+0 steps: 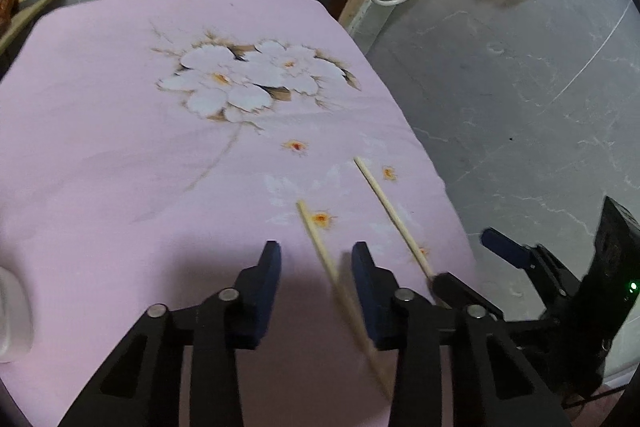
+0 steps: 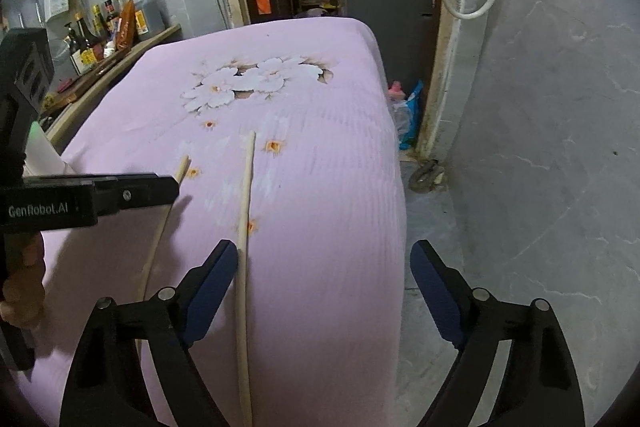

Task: Organize utensils
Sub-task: 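Grasp one wooden chopstick with the left tool while the right tool grasps the other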

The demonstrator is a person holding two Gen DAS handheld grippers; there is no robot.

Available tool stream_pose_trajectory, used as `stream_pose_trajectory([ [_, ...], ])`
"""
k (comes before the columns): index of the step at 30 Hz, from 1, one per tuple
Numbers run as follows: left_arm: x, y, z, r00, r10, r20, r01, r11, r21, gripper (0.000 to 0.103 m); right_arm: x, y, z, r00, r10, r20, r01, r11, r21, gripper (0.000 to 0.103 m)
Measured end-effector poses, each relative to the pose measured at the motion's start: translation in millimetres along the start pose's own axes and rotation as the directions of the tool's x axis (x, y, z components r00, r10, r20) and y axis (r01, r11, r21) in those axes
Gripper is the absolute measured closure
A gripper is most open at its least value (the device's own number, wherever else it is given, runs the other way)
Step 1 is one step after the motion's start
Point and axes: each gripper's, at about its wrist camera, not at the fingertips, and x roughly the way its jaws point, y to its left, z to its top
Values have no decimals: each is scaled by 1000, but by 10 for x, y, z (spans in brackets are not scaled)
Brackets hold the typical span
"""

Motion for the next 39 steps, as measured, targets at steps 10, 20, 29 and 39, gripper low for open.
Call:
stream_pose_trajectory([
  [10,107,-122,60,997,76,-31,-74,996,50,90,200,-95,154,992,126,-20,-126,992,8,33],
  [20,12,-5,24,997,40,-73,-37,999,40,94,339,-28,409,986,156,-54,-159,985,-60,55],
  [29,45,19,46,991,23,-130,-21,1000,10,94,522,150,716,968,203,-148,-224,964,-146,60],
  [39,53,-19,21,993,53,-108,-52,999,15,94,597,302,785,973,118,-199,-151,976,-158,77],
])
